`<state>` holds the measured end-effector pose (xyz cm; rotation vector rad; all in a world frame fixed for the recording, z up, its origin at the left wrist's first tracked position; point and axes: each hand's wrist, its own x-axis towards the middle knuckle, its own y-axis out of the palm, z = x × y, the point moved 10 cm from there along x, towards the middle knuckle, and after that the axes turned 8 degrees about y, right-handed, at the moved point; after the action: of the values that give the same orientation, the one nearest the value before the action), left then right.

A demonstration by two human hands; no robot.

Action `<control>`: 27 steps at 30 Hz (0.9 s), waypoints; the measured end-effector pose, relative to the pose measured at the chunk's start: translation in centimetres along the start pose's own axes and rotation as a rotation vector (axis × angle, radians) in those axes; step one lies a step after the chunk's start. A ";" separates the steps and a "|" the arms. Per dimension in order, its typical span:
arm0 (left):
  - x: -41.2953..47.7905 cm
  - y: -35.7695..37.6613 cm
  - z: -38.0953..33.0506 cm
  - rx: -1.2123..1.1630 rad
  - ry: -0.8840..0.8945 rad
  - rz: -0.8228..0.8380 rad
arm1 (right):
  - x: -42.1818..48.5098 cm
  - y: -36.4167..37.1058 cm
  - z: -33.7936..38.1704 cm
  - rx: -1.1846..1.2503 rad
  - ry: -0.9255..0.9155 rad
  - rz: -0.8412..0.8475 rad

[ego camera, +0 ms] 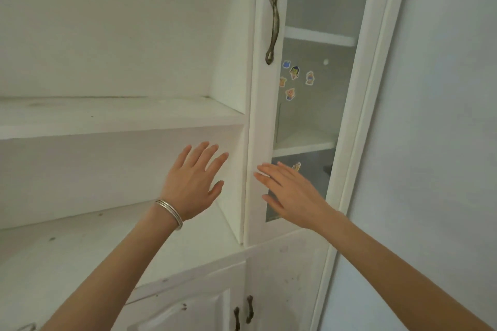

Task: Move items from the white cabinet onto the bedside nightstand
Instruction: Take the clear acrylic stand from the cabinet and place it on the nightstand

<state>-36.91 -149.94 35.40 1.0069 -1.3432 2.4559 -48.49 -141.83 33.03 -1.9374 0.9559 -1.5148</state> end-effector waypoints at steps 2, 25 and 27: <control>2.1 0.6 1.5 0.035 -0.014 -0.004 | 2.6 0.8 -0.8 -0.024 -0.034 -0.031; 7.7 5.0 5.0 0.300 0.037 -0.134 | 9.2 4.7 -2.9 -0.336 -0.472 -0.342; 7.7 5.0 5.1 0.297 0.044 -0.129 | 9.3 4.5 -2.8 -0.342 -0.467 -0.345</control>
<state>-42.51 -158.22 38.71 1.0547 -0.8864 2.6101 -50.90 -151.77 36.17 -2.6566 0.7295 -1.0183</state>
